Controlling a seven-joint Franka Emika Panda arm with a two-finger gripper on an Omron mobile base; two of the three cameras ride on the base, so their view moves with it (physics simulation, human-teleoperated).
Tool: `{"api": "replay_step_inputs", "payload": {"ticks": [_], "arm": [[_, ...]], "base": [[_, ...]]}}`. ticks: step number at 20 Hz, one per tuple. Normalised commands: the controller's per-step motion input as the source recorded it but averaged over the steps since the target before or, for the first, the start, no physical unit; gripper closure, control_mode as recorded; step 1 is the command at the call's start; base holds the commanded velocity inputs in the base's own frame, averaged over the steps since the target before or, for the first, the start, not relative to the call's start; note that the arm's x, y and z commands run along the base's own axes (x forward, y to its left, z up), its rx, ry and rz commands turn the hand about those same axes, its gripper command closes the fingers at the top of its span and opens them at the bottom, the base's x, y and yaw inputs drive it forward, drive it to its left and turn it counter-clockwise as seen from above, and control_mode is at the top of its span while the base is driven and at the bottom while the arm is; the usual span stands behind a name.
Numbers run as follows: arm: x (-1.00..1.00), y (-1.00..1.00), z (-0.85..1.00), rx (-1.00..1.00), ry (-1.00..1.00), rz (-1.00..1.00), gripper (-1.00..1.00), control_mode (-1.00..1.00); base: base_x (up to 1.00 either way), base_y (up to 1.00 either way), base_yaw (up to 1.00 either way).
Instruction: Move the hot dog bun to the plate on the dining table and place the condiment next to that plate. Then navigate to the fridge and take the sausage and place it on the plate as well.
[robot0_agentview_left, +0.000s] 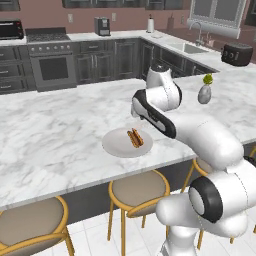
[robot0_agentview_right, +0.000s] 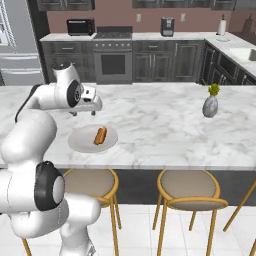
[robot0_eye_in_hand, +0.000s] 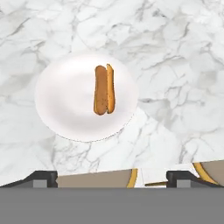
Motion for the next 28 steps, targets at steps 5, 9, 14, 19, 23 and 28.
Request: {"api": "replay_step_inputs", "payload": {"ticks": [5, 9, 14, 19, 23, 28], "arm": [[-0.98, -0.01, 0.68, 0.01, -0.01, 0.00, -1.00, -1.00], [-0.99, -0.11, 0.30, 0.02, -0.02, 0.00, -1.00, -1.00], [-0.75, -0.08, 0.14, 0.02, -0.02, 0.00, -1.00, -1.00], [-0.36, 0.02, 0.04, 0.05, 0.00, 0.00, -1.00, -1.00], [0.00, 0.00, 0.00, 0.00, 0.00, 0.00, -1.00, 1.00], [0.00, 0.00, 0.00, 0.00, 0.00, 0.00, -1.00, 1.00]], "base": [[0.00, 0.00, 0.00], [0.00, 0.00, 0.00], [0.00, 0.00, 0.00], [0.00, 0.00, 0.00], [-0.41, 0.40, 0.01], [-0.94, 0.98, 0.02]]}}
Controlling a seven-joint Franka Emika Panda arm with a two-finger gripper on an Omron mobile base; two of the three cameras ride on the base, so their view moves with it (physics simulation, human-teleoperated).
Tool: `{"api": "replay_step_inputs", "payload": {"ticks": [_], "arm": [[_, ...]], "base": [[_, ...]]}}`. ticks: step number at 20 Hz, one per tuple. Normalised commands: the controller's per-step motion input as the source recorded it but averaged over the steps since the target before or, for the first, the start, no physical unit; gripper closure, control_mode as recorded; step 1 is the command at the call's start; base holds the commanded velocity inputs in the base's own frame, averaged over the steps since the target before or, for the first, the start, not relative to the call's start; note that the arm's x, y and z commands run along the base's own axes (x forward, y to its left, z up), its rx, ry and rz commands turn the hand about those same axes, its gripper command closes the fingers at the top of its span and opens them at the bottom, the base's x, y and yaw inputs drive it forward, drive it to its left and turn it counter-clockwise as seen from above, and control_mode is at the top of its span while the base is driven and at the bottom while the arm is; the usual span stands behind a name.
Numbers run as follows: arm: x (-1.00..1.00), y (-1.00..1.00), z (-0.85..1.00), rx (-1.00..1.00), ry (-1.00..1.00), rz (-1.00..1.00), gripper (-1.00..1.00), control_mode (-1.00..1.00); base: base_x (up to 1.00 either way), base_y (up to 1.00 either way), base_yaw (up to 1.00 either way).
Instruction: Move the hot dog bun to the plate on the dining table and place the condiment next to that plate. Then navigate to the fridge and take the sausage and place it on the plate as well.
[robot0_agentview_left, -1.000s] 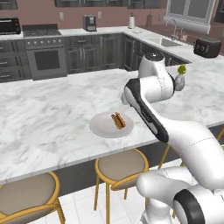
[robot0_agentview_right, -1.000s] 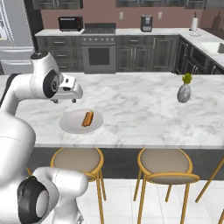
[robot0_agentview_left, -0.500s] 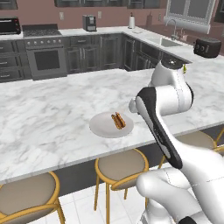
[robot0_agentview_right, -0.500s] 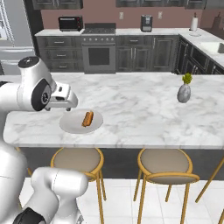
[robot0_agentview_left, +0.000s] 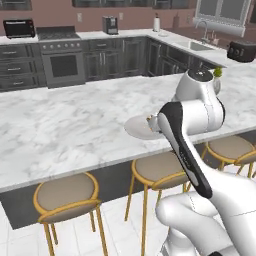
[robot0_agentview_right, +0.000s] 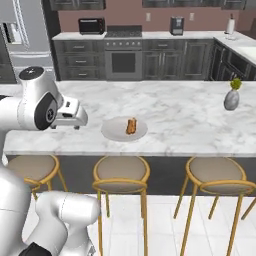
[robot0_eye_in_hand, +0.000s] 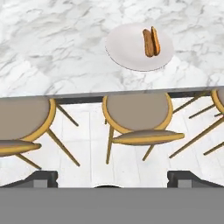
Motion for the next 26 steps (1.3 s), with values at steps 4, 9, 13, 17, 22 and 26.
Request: {"api": "replay_step_inputs", "payload": {"ticks": [4, 9, 13, 17, 22, 26], "arm": [[0.00, 0.00, 0.00, 0.00, 0.00, 0.00, -1.00, 1.00], [0.00, 0.00, 0.00, 0.00, 0.00, 0.00, -1.00, 1.00], [0.00, 0.00, 0.00, 0.00, 0.00, 0.00, -1.00, 1.00], [0.00, 0.00, 0.00, 0.00, 0.00, 0.00, -1.00, 1.00], [0.00, 0.00, 0.00, 0.00, 0.00, 0.00, -1.00, 1.00], [0.00, 0.00, 0.00, 0.00, 0.00, 0.00, -1.00, 1.00]], "base": [[-1.00, 1.00, 0.01], [-0.88, 1.00, 0.02], [-0.61, 1.00, 0.03], [-0.24, 1.00, 0.04], [0.00, 1.00, 0.02], [0.09, 1.00, 0.00]]}}
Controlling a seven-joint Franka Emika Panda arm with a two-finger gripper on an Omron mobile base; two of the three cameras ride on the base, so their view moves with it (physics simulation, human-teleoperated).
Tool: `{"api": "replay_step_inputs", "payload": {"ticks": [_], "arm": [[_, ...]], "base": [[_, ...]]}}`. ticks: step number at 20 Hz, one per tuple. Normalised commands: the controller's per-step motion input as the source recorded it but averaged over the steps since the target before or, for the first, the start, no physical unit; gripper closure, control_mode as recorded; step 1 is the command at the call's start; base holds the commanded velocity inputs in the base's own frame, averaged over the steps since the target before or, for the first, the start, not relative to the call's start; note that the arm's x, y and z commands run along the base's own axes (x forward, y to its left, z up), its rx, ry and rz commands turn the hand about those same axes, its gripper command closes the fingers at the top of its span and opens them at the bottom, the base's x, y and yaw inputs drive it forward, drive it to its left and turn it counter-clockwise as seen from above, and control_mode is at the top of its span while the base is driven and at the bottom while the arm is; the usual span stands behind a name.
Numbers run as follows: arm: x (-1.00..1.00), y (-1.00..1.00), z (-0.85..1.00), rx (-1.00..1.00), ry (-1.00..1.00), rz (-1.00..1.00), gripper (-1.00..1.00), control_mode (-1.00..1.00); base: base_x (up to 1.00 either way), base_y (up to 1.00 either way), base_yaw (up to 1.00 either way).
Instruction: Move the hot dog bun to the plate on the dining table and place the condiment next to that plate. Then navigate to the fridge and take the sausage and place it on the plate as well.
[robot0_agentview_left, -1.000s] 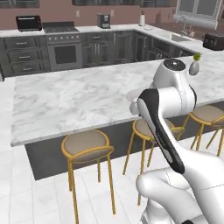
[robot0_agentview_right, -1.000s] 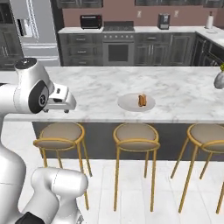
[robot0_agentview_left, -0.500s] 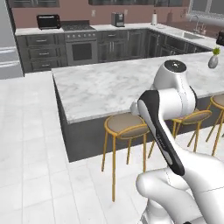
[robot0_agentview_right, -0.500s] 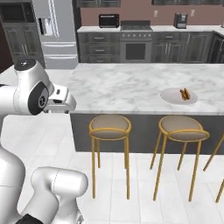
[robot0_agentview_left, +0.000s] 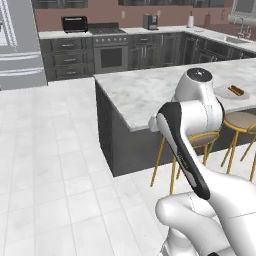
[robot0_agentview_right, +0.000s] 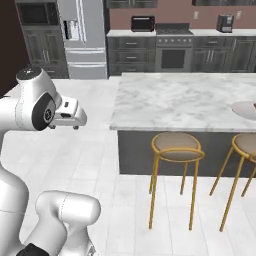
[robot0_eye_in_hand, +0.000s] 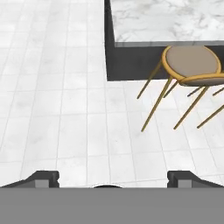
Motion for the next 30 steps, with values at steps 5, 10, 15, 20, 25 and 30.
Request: {"api": "replay_step_inputs", "payload": {"ticks": [5, 10, 15, 20, 25, 30], "arm": [[0.00, 0.00, 0.00, 0.00, 0.00, 0.00, -1.00, 1.00], [0.00, 0.00, 0.00, 0.00, 0.00, 0.00, -1.00, 1.00], [0.00, 0.00, 0.00, 0.00, 0.00, 0.00, -1.00, 1.00], [0.00, 0.00, 0.00, 0.00, 0.00, 0.00, -1.00, 1.00], [0.00, 0.00, 0.00, 0.00, 0.00, 0.00, -1.00, 1.00], [0.00, 0.00, 0.00, 0.00, 0.00, 0.00, -1.00, 1.00]], "base": [[0.33, 1.00, 0.00], [0.87, 1.00, 0.00], [1.00, 1.00, 0.00], [1.00, 0.87, -0.03], [1.00, 0.69, -0.17], [1.00, 0.48, -0.29]]}}
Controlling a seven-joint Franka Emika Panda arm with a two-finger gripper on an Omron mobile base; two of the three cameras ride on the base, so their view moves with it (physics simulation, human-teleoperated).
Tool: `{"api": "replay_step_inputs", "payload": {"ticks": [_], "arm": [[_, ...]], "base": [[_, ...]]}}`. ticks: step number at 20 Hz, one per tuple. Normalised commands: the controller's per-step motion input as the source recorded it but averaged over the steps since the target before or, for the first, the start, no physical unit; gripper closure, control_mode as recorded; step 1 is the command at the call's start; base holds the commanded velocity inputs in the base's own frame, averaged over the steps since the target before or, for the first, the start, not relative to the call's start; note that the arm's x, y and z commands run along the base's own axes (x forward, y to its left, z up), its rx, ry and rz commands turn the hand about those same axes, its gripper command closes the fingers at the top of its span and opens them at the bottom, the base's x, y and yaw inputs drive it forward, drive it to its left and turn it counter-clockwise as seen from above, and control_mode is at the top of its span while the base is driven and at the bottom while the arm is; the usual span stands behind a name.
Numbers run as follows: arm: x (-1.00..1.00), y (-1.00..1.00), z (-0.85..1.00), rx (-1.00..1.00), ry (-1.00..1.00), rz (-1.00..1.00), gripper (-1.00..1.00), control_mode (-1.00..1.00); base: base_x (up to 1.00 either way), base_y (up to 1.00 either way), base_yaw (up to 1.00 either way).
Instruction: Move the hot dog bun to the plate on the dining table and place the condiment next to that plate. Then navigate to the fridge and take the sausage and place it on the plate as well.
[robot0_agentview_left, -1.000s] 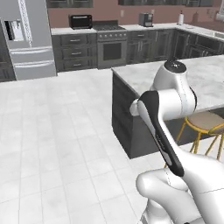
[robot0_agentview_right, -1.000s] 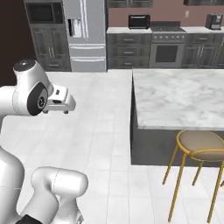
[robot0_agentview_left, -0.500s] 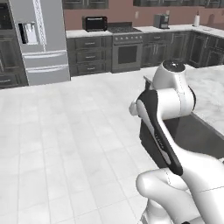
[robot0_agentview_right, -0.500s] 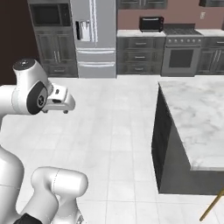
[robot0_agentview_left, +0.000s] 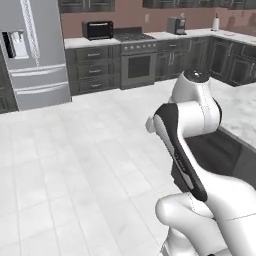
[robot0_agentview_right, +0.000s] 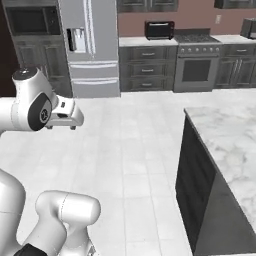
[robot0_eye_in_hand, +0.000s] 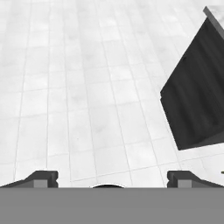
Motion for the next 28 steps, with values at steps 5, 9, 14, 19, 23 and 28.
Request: {"api": "replay_step_inputs", "payload": {"ticks": [5, 9, 14, 19, 23, 28], "arm": [[0.00, 0.00, 0.00, 0.00, 0.00, 0.00, -1.00, 1.00], [0.00, 0.00, 0.00, 0.00, 0.00, 0.00, -1.00, 1.00], [0.00, 0.00, 0.00, 0.00, 0.00, 0.00, -1.00, 1.00], [0.00, 0.00, 0.00, 0.00, 0.00, 0.00, -1.00, 1.00], [0.00, 0.00, 0.00, 0.00, 0.00, 0.00, -1.00, 1.00], [0.00, 0.00, 0.00, 0.00, 0.00, 0.00, -1.00, 1.00]], "base": [[1.00, 0.38, -0.36], [1.00, 0.42, -0.37], [1.00, 0.55, -0.36], [1.00, 0.63, -0.34], [1.00, 0.66, -0.32], [1.00, 0.67, -0.31]]}}
